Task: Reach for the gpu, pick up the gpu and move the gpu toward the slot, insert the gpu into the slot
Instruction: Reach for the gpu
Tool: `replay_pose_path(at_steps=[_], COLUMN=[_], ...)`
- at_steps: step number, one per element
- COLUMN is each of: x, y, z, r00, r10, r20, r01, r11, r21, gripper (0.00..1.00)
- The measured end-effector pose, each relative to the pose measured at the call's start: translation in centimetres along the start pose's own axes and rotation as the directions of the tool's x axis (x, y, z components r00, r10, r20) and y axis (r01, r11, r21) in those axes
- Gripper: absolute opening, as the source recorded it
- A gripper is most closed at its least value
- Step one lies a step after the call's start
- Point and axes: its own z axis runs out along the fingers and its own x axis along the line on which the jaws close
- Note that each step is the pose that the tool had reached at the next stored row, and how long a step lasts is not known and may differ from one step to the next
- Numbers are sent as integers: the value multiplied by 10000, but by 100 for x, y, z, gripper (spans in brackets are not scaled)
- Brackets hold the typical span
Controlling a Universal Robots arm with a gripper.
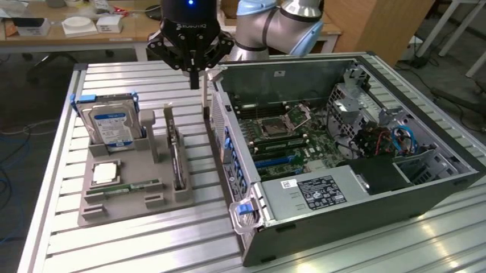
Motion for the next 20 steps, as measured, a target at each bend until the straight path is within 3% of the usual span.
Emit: replay_pose_path(at_steps=[20], x=[380], y=[-46], z=[-11], r00=[10000], r10=[42], r20=[2], r01=[-42], r11=[10000], r21=[2], gripper=[10])
